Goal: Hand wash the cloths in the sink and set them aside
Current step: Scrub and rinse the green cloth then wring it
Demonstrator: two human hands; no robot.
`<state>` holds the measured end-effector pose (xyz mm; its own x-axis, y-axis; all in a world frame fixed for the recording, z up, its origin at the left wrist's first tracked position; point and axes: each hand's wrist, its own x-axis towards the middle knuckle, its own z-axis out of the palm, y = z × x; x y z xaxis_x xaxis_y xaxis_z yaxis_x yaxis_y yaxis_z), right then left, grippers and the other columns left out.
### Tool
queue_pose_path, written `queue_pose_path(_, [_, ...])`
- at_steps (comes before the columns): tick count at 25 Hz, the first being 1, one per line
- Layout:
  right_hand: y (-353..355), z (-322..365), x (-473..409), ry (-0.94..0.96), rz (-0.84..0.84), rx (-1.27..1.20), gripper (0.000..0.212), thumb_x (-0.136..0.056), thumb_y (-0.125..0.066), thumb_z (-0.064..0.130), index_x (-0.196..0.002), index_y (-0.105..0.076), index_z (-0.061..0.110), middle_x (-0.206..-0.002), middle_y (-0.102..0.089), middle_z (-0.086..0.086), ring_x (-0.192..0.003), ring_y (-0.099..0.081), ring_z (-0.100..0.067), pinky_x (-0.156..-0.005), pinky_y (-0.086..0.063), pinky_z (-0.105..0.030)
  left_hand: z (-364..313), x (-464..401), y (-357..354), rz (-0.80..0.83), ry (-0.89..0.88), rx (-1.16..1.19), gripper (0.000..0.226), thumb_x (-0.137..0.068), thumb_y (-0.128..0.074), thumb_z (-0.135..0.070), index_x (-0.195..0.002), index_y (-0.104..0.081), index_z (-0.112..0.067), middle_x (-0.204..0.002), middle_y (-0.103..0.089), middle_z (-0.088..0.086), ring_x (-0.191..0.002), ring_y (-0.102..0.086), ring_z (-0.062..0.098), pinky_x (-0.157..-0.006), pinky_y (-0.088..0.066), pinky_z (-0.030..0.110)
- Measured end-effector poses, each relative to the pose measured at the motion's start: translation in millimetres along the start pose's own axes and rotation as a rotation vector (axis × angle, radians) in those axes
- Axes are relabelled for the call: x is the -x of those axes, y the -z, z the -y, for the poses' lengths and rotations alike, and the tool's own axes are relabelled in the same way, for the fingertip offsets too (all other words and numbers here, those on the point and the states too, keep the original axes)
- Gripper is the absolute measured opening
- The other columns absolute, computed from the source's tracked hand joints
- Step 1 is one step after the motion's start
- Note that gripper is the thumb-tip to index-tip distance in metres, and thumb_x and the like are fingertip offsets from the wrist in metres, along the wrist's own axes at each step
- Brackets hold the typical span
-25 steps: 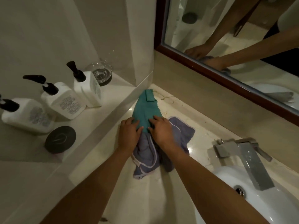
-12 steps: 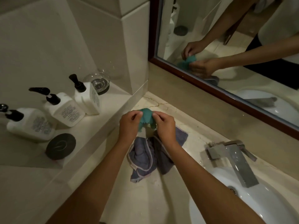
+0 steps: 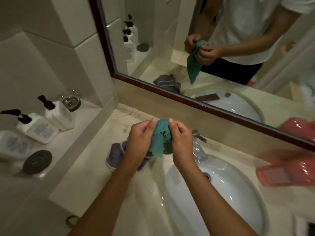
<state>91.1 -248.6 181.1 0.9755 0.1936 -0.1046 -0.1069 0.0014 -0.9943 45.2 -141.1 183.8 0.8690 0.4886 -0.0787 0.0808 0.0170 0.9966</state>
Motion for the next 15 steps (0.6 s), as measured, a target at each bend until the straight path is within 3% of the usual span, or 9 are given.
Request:
queue_pose_path(2, [38,7,23,-0.017,-0.073,-0.023,0.029,-0.091,-0.058,0.044,-0.066,-0.069,0.034,-0.065,-0.063,0.011,-0.064,-0.058,-0.005,-0.060,-0.047,-0.022,-8,26,-29,0.146,-0.005,0.054,0.034,-0.093,-0.062,-0.041,-0.083,-0.072,-0.010,-0.075,-0.071,0.012,-0.069,-0.066,0.018,-0.061,-0.054,0.035])
queue_pose_path(5, [91,11,56,-0.043,-0.182,-0.069,0.031,-0.099,-0.060,0.033,-0.073,-0.072,0.023,-0.074,-0.067,-0.003,-0.073,-0.063,-0.020,-0.069,-0.052,-0.041,-10,65,-69,0.308,0.038,0.089,0.031,-0.084,-0.068,-0.046,-0.078,-0.072,-0.016,-0.069,-0.066,0.000,-0.062,-0.059,0.011,-0.052,-0.046,0.023])
queue_pose_path(8, [137,9,83,-0.086,-0.263,-0.106,0.032,-0.101,-0.058,0.030,-0.078,-0.072,0.013,-0.077,-0.071,-0.008,-0.075,-0.067,-0.024,-0.072,-0.056,-0.046,-4,98,-105,0.344,0.100,0.139,0.042,-0.080,-0.065,-0.056,-0.086,-0.077,-0.016,-0.076,-0.068,0.006,-0.065,-0.060,0.017,-0.055,-0.045,0.027])
queue_pose_path(11, [178,9,98,-0.048,-0.321,-0.114,0.029,-0.102,-0.056,0.030,-0.083,-0.071,0.014,-0.083,-0.072,-0.008,-0.078,-0.068,-0.021,-0.072,-0.056,-0.040,5,133,-151,0.321,0.226,0.270,0.044,-0.084,-0.059,-0.059,-0.102,-0.079,-0.024,-0.104,-0.076,0.007,-0.095,-0.071,0.020,-0.077,-0.054,0.029])
queue_pose_path(15, [221,12,102,0.076,-0.307,-0.025,0.017,-0.099,-0.061,0.020,-0.091,-0.070,0.032,-0.088,-0.073,0.017,-0.084,-0.067,0.001,-0.069,-0.051,-0.013,18,167,-205,0.350,0.535,0.457,0.053,-0.095,-0.042,-0.065,-0.113,-0.077,-0.029,-0.122,-0.072,0.006,-0.113,-0.069,0.020,-0.087,-0.055,0.033])
